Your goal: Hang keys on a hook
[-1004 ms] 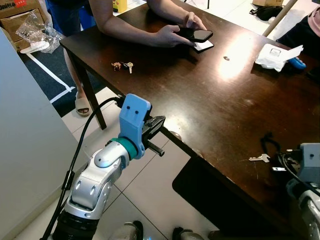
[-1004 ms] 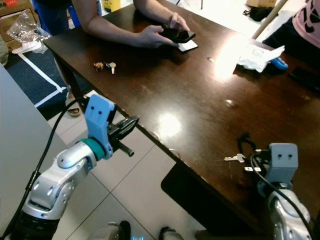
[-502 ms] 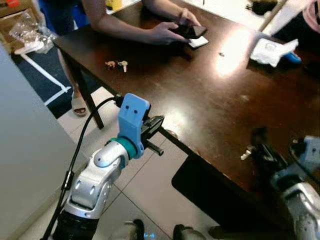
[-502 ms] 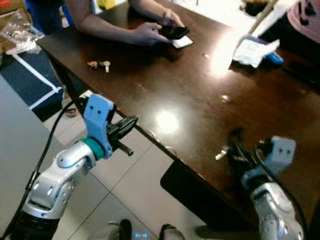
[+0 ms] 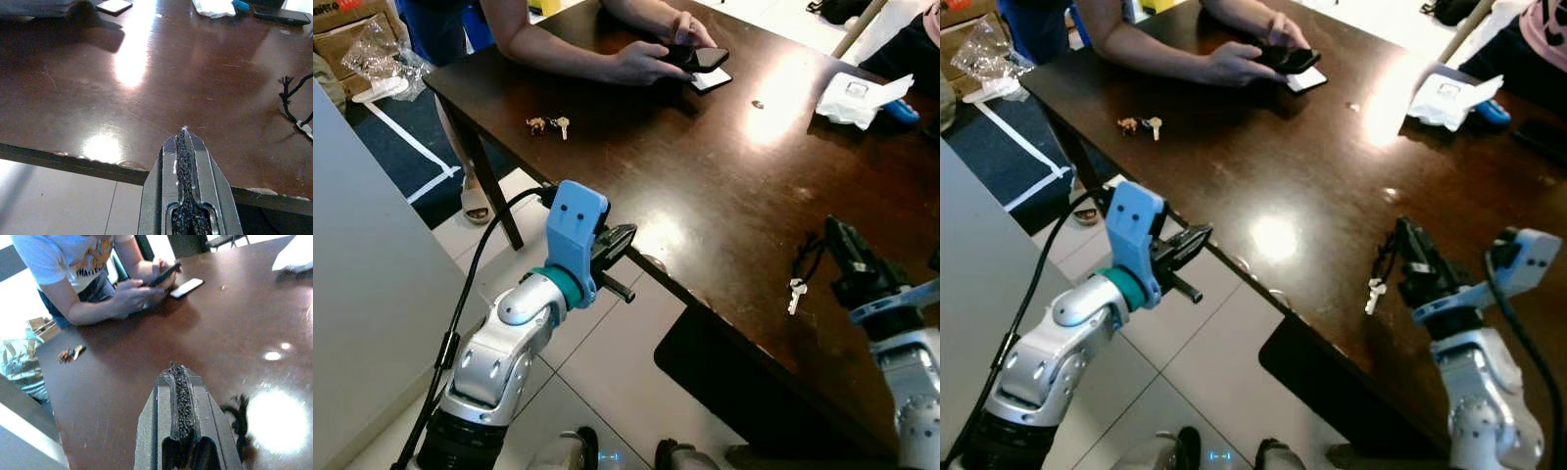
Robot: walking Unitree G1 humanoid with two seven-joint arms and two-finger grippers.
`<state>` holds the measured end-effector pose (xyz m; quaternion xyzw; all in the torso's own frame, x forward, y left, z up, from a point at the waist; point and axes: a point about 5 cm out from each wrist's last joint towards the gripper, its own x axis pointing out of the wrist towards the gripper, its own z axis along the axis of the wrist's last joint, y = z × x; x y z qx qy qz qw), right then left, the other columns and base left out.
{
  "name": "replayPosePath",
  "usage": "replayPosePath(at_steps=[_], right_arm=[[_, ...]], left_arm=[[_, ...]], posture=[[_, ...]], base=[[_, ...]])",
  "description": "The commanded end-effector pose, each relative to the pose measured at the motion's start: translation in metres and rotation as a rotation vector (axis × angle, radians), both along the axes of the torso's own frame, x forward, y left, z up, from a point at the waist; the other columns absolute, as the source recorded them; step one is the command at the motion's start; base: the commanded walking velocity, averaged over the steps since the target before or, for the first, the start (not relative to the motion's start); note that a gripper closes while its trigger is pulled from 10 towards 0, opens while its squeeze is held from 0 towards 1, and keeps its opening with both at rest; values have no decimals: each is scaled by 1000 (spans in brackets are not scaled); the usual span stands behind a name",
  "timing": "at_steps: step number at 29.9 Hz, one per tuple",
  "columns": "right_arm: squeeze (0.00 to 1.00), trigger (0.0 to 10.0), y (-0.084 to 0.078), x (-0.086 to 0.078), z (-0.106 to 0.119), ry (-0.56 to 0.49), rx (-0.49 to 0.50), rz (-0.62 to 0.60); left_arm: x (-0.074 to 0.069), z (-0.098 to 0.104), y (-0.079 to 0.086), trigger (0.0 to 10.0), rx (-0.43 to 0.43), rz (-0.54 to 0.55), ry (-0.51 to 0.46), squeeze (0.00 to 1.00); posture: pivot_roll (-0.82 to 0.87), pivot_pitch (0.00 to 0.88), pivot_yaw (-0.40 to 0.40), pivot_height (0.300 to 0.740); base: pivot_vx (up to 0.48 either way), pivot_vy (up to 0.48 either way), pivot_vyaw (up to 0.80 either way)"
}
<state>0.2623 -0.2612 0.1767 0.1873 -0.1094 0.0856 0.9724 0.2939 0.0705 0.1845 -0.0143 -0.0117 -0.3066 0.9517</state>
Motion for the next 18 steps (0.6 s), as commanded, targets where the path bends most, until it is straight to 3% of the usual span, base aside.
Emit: replayPosePath(at_steps=[1, 6, 7, 16, 17, 18], right_arm=[[0, 10000, 0, -3, -6, 30, -10, -2], [0, 10000, 3, -6, -23, 138, -126, 6], [1000, 10000, 4, -8, -31, 168, -140, 14], [1000, 10000, -2, -16, -44, 227, -177, -25], [557, 10000, -2, -17, -44, 229, -168, -23], [557, 10000, -3, -17, -44, 230, -161, -20]], left_arm=[[0, -5, 2, 10000, 14, 5, 13, 0], [0, -5, 2, 10000, 14, 5, 17, 0], [0, -6, 2, 10000, 14, 6, 19, 0], [-1, -7, 2, 10000, 11, 9, 25, 0], [-1, -7, 2, 10000, 11, 9, 25, 0], [-1, -7, 2, 10000, 11, 8, 25, 0]], posture=[[-45, 143, 130, 740], [-47, 150, 128, 740], [-47, 153, 125, 740], [-50, 156, 125, 740], [-50, 156, 125, 740], [-50, 156, 125, 740]], base=[[0, 0, 0], [0, 0, 0], [0, 0, 0], [0, 0, 0], [0, 0, 0], [0, 0, 0]])
